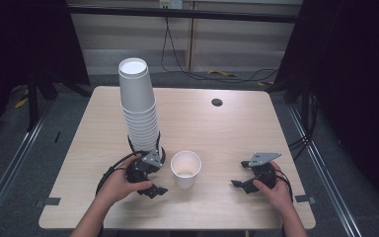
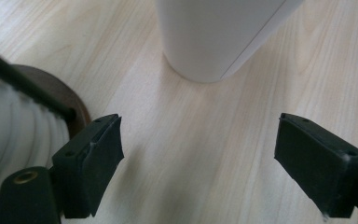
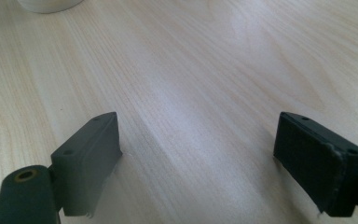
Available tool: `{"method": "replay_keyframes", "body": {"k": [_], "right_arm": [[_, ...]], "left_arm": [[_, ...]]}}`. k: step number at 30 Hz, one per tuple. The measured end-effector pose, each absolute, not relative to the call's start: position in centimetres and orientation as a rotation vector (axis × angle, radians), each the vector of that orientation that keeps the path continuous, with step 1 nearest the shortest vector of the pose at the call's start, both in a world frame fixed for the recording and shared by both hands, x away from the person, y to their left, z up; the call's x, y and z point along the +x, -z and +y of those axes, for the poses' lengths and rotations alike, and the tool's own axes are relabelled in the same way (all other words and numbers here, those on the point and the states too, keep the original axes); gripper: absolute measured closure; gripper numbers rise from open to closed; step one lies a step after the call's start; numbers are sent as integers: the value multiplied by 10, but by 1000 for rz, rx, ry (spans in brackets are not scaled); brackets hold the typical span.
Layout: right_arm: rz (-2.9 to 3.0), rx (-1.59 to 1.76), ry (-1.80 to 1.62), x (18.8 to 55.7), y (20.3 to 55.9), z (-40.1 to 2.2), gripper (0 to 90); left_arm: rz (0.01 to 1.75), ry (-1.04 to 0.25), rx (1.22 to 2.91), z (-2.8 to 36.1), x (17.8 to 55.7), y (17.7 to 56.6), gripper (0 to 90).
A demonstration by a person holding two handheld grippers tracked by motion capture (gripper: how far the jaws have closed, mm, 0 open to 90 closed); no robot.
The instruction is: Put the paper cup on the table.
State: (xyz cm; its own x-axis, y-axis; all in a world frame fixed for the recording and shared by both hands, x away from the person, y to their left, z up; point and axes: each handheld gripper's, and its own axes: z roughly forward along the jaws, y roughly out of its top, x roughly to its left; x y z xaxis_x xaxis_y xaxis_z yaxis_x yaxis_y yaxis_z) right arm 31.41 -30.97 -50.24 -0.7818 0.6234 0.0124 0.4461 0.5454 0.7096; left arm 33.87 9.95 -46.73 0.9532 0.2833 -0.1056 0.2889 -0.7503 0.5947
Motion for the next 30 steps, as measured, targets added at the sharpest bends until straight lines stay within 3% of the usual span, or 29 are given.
{"method": "replay_keyframes", "body": {"k": [30], "right_arm": [[2541,896,-1065,314,502,-310,141]], "left_arm": [[440,-13,2383,145,336,481,150]]}}
